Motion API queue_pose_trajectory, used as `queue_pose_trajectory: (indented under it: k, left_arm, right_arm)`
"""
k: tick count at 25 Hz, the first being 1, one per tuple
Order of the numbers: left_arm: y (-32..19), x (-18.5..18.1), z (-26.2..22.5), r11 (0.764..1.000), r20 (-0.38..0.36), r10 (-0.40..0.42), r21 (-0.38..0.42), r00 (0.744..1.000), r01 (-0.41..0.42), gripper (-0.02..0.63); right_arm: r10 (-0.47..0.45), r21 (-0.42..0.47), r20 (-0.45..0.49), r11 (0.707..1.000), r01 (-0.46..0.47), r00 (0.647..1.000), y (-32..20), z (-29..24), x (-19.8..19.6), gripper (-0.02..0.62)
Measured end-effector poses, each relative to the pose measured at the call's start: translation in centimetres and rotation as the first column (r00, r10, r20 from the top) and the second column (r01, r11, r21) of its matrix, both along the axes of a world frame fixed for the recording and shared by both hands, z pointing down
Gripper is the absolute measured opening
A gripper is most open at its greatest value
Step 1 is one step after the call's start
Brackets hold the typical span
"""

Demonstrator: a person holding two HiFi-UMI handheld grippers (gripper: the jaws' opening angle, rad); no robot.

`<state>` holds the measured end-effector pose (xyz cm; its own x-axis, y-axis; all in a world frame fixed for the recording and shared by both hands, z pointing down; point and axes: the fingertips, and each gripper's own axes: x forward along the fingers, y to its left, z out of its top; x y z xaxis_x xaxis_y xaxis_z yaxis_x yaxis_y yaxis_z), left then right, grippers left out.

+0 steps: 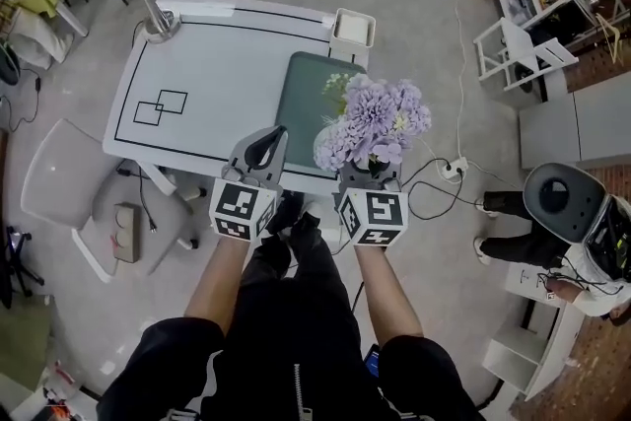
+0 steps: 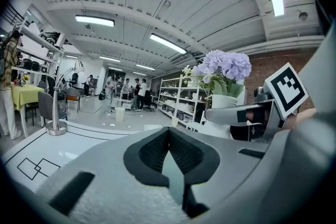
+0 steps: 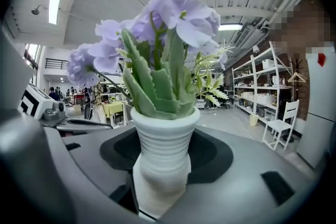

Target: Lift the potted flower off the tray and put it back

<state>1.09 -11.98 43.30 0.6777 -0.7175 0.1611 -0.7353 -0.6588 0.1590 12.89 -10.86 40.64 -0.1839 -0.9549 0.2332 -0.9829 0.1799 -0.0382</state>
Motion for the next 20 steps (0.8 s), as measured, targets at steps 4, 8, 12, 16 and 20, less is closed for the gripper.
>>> queue_pose_trajectory:
  k: [4, 8, 12, 16, 20]
  left_arm:
    - [1.2, 0.5, 0.2, 1.0, 0.008, 0.02, -0.004, 1.0, -0.02, 0.006]
    - [1.8, 0.4, 0.5, 1.0, 0.018, 0.019, -0.006, 1.0, -0.018, 0.006]
    - [1.9, 0.3, 0.2, 1.0, 0.039, 0.019, 0.006, 0.999, -0.019, 0.005]
    - [2.0, 0.3, -0.1, 1.0, 0.052, 0.025, 0.013, 0.998, -0.026, 0.005]
    - [2.0, -0.5, 0.0, 1.0, 0.062, 0.008, 0.019, 0.998, -0.009, 0.005]
  right_arm:
    - [0.022, -0.01, 0.015, 1.0, -0.022, 1.0, 2.0, 0.7, 0.1, 0.242]
    - [0.024, -0.005, 0.005, 1.0, -0.024, 1.0, 3.0, 1.2, -0.3, 0.242]
    - [0.014, -0.004, 0.01, 1.0, -0.014, 1.0, 3.1, 1.0, -0.8, 0.242]
    - [0.004, -0.008, 0.007, 1.0, -0.004, 1.0, 2.9, 0.9, -1.2, 0.242]
    - [-0.015, -0.014, 0.014, 1.0, 0.015, 1.0, 2.9, 1.2, -2.1, 0.242]
